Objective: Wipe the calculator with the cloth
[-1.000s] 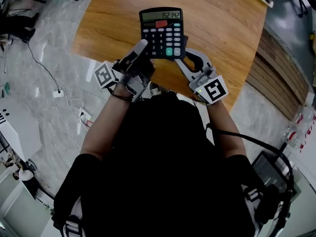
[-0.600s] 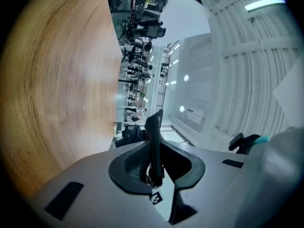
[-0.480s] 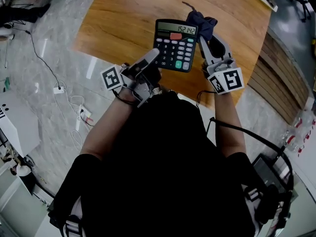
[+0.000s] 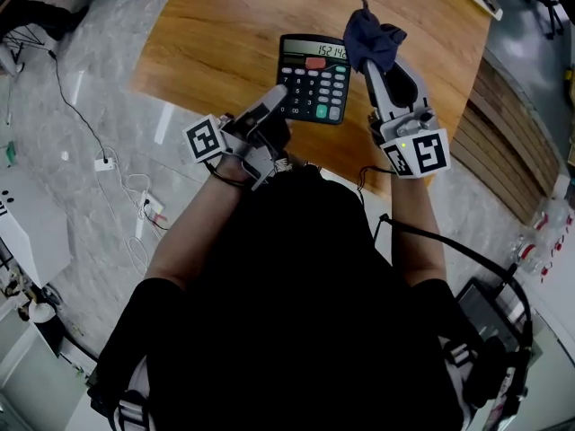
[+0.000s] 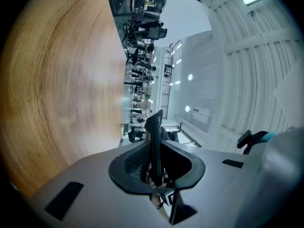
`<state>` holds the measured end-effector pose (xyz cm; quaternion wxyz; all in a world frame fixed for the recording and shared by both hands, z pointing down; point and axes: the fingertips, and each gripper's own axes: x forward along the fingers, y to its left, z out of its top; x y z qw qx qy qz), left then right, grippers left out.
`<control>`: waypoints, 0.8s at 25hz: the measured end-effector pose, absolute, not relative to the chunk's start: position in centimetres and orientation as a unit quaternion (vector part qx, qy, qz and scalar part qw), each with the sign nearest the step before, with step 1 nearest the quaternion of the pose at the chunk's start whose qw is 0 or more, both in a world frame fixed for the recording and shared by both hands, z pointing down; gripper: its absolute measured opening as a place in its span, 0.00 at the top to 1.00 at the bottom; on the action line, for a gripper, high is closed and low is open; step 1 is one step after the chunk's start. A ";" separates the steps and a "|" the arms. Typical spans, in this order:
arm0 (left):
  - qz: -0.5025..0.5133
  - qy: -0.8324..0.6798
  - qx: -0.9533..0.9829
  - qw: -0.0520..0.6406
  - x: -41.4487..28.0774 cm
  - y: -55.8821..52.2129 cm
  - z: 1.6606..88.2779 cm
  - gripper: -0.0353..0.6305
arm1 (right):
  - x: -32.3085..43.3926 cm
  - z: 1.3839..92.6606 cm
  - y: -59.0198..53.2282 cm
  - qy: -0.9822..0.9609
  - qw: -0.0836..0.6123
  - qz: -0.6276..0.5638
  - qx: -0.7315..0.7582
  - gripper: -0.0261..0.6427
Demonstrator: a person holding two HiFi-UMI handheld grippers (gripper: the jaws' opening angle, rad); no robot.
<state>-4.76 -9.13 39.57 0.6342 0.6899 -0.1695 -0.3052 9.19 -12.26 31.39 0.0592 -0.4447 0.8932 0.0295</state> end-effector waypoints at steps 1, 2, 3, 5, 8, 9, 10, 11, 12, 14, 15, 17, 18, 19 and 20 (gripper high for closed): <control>-0.306 -0.171 0.690 0.634 -4.7 -9.1 39.6 0.84 | 8.5 31.6 -11.8 0.900 0.046 0.035 -0.431 0.84; -0.306 -0.173 0.690 0.633 -4.6 -9.1 39.7 0.84 | 7.7 31.8 -11.3 0.907 0.033 0.042 -0.418 0.84; -0.308 -0.175 0.689 0.632 -4.6 -9.2 39.8 0.84 | 7.1 32.1 -10.7 0.912 0.021 0.047 -0.406 0.84; -0.314 -0.180 0.686 0.631 -4.6 -9.5 39.9 0.84 | 6.3 32.6 -9.6 0.919 0.010 0.048 -0.390 0.84; -0.325 -0.193 0.682 0.627 -5.2 -10.5 39.8 0.84 | 5.6 33.1 -8.1 0.925 0.009 0.038 -0.379 0.84; -0.328 -0.198 0.681 0.624 -5.4 -10.9 39.8 0.84 | 5.3 33.3 -7.6 0.927 0.008 0.034 -0.374 0.84; -0.330 -0.204 0.680 0.623 -5.6 -11.2 39.7 0.84 | 5.0 33.5 -7.2 0.929 0.005 0.031 -0.369 0.84; -0.330 -0.208 0.679 0.622 -5.7 -11.6 39.7 0.84 | 4.6 33.7 -6.7 0.932 0.000 0.029 -0.362 0.84; -0.330 -0.212 0.679 0.621 -5.7 -11.8 39.8 0.84 | 4.2 34.0 -6.2 0.934 -0.007 0.027 -0.355 0.84; -0.325 -0.217 0.678 0.622 -5.4 -12.0 40.1 0.84 | 3.3 34.7 -5.2 0.940 -0.020 0.019 -0.341 0.84; -0.323 -0.220 0.678 0.623 -5.3 -11.9 40.4 0.84 | 2.9 35.2 -4.7 0.942 -0.025 0.014 -0.334 0.84; -0.319 -0.225 0.674 0.627 -5.2 -11.6 41.3 0.84 | 1.9 36.0 -3.6 0.949 -0.031 0.005 -0.314 0.84; -0.317 -0.228 0.672 0.629 -5.2 -11.5 41.8 0.84 | 1.2 36.4 -3.0 0.953 -0.035 0.003 -0.300 0.84; -0.314 -0.231 0.670 0.632 -5.3 -11.4 42.4 0.84 | 0.4 36.7 -2.2 0.958 -0.039 0.001 -0.284 0.84; -0.311 -0.233 0.668 0.634 -5.3 -11.3 42.9 0.84 | -0.3 37.0 -1.4 0.962 -0.043 -0.001 -0.268 0.84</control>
